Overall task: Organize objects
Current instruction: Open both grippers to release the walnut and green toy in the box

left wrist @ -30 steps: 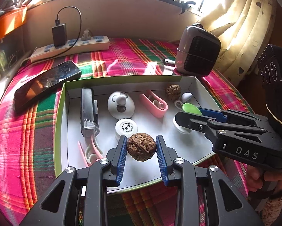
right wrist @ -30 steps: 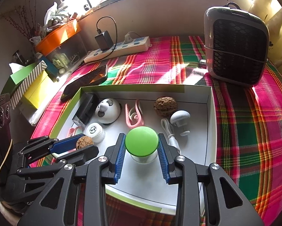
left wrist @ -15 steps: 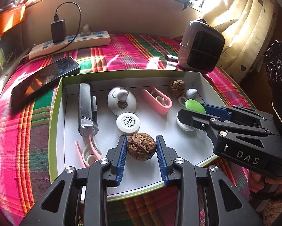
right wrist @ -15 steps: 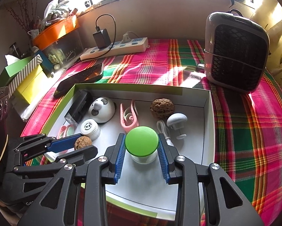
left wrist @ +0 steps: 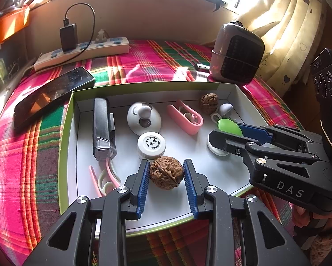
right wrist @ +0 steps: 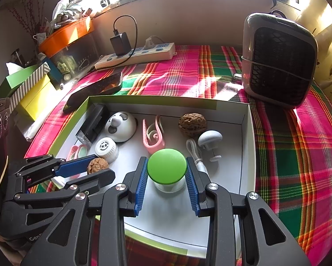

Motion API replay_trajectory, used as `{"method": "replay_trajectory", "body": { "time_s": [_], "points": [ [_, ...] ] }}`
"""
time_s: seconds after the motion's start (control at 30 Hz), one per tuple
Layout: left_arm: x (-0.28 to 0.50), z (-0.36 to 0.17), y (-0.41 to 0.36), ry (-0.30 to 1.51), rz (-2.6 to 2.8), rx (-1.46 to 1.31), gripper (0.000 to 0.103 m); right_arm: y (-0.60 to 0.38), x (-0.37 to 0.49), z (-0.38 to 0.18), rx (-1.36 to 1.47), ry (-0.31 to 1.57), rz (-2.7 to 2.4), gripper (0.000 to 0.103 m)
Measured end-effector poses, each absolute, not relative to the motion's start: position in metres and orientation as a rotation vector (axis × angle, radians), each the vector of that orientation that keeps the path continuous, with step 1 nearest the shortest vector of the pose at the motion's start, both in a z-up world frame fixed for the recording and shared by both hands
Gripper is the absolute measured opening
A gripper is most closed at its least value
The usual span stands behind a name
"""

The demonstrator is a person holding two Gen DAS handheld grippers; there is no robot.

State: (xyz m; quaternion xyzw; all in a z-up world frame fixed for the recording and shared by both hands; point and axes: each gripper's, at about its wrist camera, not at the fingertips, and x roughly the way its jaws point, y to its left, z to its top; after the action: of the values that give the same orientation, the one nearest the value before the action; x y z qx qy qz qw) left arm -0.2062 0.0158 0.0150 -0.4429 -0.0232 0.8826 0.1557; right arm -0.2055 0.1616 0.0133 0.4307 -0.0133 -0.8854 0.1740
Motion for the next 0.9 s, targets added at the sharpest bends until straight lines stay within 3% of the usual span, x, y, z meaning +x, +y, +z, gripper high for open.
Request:
{"method": "replay_trajectory", "body": {
  "time_s": [0.4, 0.57, 0.9],
  "points": [
    [-0.205, 0.017, 0.013, -0.064, 2.546, -1.278, 0.035, 0.162, -0.203, 0.014, 1.216, -0.041, -2.518, 0.035],
    [-0.201, 0.019, 0.013, -0.045, 2.556, -1.268, 0.038, 0.161, -0.201, 0.016, 1.211, -0.045, -2.516, 0.042],
    [-0.193, 0.023, 0.013, -0.036, 2.574, -1.258, 0.039, 0.160, -0.192, 0.020, 1.197, -0.035, -2.541, 0.042]
  ]
}}
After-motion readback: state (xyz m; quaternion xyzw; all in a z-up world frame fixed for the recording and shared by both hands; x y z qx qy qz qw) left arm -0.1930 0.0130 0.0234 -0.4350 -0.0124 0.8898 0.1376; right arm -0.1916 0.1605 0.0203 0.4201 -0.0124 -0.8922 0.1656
